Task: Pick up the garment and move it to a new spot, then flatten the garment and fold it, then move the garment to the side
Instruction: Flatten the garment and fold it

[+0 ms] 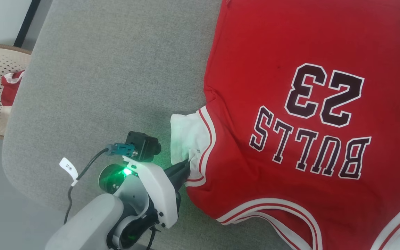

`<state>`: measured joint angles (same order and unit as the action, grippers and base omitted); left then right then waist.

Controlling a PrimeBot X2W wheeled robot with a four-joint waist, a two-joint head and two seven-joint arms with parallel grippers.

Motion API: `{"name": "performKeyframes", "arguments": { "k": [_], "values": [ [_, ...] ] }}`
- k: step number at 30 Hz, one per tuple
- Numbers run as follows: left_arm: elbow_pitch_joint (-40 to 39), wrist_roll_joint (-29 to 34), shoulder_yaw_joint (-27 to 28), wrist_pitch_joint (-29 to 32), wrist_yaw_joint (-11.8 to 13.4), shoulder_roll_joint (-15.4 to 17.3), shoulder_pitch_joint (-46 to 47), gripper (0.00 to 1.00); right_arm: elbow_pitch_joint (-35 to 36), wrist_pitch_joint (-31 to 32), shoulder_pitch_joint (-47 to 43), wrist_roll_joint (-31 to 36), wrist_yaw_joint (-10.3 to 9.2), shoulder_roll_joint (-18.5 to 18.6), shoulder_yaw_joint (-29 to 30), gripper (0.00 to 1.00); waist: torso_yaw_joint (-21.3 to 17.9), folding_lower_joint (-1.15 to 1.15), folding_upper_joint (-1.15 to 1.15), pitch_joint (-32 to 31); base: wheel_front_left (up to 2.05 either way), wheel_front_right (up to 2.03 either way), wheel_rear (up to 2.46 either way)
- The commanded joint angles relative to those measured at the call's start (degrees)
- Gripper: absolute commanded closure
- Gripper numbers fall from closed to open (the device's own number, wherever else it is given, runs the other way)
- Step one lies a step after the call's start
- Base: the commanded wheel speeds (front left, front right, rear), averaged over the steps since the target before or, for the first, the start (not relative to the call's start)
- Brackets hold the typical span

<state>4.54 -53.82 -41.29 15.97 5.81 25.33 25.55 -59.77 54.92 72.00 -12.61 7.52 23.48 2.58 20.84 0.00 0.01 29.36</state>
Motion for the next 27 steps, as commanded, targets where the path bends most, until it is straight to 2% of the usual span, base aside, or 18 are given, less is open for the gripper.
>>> {"name": "performKeyframes", "arguments": {
  "k": [1,6,13,21,27],
  "values": [
    [4.01,-0.22,-0.69,0.91,1.11,1.49,-2.04,1.00,-5.18,2.80,-6.52,1.40,-0.06,-1.44,-0.74,1.00,-0.03,0.00,-0.01,0.05,0.00,0.00,0.00],
    [4.66,-1.39,0.37,-0.21,0.46,1.54,-2.35,1.00,-3.57,-0.59,-5.91,3.07,-0.08,-1.55,-1.65,1.00,-1.83,0.00,-0.01,-1.17,0.00,0.00,0.00],
    [4.28,-0.63,1.91,-0.62,1.88,3.86,-2.43,1.00,1.95,-3.37,-7.94,-1.44,-0.08,-3.03,-7.62,1.00,-6.90,0.00,-0.01,-4.39,0.00,0.00,0.00],
    [1.43,-1.35,3.95,-0.32,3.95,7.56,-4.37,1.00,15.37,-3.98,-15.59,-12.00,-0.08,-1.48,-16.70,1.00,-13.65,0.00,-0.01,-7.68,0.00,0.00,0.00],
    [-0.56,-1.87,5.48,-0.51,5.34,9.93,-5.96,1.00,25.82,-2.44,-22.54,-18.25,-0.08,0.81,-20.36,1.00,-17.79,0.00,-0.01,-9.29,0.00,0.00,0.00]
  ]
}}
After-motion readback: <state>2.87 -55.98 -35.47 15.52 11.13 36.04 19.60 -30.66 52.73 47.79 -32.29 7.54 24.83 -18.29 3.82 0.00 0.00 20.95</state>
